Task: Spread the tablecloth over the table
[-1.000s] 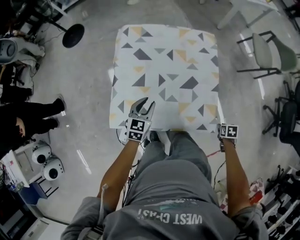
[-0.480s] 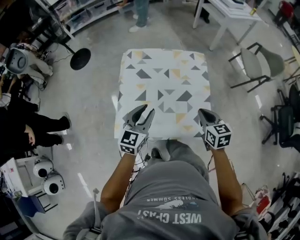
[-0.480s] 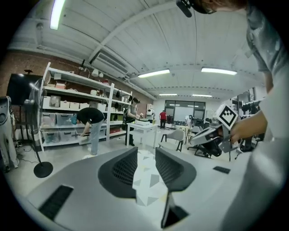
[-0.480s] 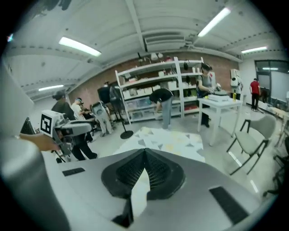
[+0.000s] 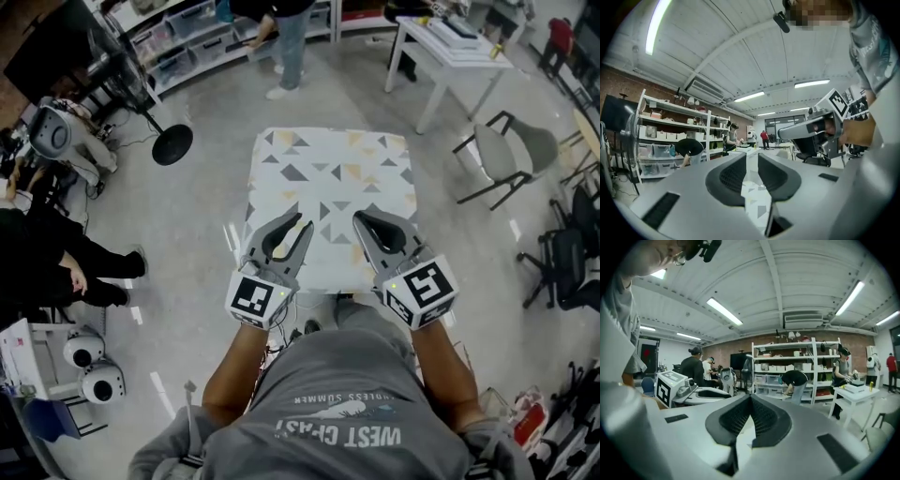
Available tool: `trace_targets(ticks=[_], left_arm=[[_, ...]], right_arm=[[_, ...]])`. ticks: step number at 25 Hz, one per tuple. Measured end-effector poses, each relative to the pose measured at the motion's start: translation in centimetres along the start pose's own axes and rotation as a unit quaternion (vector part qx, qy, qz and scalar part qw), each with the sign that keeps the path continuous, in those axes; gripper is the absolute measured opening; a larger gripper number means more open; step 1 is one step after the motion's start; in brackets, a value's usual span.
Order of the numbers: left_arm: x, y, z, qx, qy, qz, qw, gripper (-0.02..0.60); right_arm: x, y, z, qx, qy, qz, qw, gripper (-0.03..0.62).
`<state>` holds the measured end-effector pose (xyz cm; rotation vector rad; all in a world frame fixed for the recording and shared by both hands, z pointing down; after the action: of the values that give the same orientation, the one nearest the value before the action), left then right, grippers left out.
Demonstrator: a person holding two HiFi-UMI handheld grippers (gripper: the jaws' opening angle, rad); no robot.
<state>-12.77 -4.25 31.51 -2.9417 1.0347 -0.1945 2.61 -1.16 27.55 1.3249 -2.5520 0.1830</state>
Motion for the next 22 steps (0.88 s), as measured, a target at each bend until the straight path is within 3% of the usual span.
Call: trace_targets(ticks=[7, 13, 22], left_arm=[[-2.6, -1.8, 5.1, 0.013, -0.049, -0.007, 0.9987, 0.005], [-4.6, -3.3, 7.8, 0.025, -0.065, -0.011, 0.9975, 0.0], [-5.8, -4.2, 9.2, 0.038, -0.07, -0.011, 0.9967, 0.0]], right_arm=[[-1.9, 3.9, 5.2, -0.06, -0.044, 0.028, 0.997, 0.011], [-3.6, 6.3, 7.3, -0.08, -0.068, 0.047, 0.993, 0.011], [-4.6, 7.0, 8.4, -0.087, -0.085, 0.036, 0.992, 0.011]])
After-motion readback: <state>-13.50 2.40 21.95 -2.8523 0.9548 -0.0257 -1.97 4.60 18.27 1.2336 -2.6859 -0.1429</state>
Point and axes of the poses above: the fingertips, and each gripper's own axes: x forward along the fingers, y to its left, z out of its top, the point moved 6 cm from there along -x, backward along the fingers, and after that the axes turned 5 degrees about y, right-handed, at the moved point
